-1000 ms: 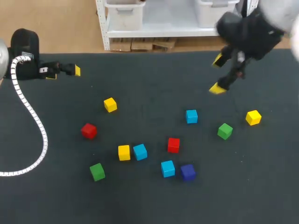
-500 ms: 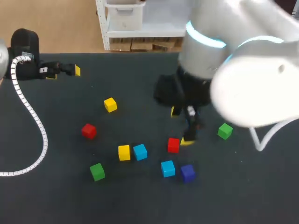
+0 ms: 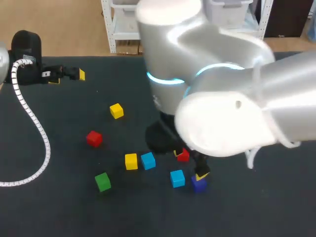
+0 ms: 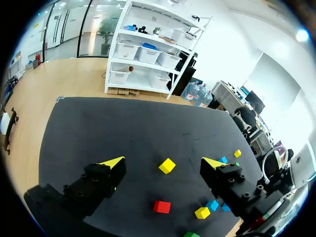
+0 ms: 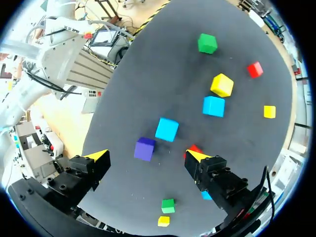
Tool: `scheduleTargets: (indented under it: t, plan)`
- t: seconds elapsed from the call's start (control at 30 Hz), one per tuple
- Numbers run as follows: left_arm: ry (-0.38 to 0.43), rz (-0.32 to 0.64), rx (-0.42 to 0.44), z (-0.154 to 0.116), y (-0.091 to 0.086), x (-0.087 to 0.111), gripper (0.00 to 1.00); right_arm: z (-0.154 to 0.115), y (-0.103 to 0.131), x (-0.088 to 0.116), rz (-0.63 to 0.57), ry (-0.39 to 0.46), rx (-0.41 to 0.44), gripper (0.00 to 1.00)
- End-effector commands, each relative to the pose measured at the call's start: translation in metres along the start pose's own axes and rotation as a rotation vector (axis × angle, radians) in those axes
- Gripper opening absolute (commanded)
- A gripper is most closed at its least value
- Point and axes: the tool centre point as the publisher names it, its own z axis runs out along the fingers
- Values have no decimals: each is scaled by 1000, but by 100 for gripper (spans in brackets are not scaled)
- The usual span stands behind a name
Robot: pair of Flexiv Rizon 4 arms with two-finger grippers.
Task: Place the blue cubes, place green cubes on the blue cubes, place the yellow cubes on the green cubes, then place the red cubes on the yellow cubes, and place purple cube on the red cubes.
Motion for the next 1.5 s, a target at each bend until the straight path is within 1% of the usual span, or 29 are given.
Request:
scheduleTargets:
  t: [0.03,0.2,0.27,0.43,0.53,0.57,0.63,0.67,0.83,0.9,1.17,1.33,1.37,1.43,1.47,1.5]
  plan:
    - [-5,2,11,0,2,1,100,8,-19,-11,22,-10,-102,100]
    - [-5,2,11,0,2,1,100,22,-24,-16,80,-14,-135,100]
    - [-5,2,11,0,2,1,100,26,-25,-15,126,-17,-134,100]
    - [-5,2,11,0,2,1,100,35,-27,-15,224,-71,-132,100]
    - [-5,2,11,0,2,1,100,41,-27,-18,232,-87,-124,100]
    - [-5,2,11,0,2,1,100,42,-27,-18,236,-80,-105,100]
    - [-5,2,11,0,2,1,100,42,-26,-17,260,-40,-47,100]
    - [-5,2,11,0,2,1,100,42,-26,-17,261,-24,-32,100]
    - [-5,2,11,0,2,1,100,48,-24,-17,264,25,5,100]
    - [-5,2,11,0,2,1,100,52,-24,-18,266,33,9,100]
    - [-5,2,11,0,2,1,100,57,-26,-17,270,13,2,100]
    - [-5,2,11,0,2,1,100,62,-30,-16,279,26,-1,100]
    - [-5,2,11,0,2,1,100,63,-30,-16,280,26,-3,93]
    - [-5,2,11,0,2,1,100,65,-32,-15,281,25,-7,51]
    - [-5,2,11,0,2,1,100,65,-32,-15,283,27,-7,49]
    - [-5,2,11,0,2,1,100,66,-33,-15,285,28,-9,42]
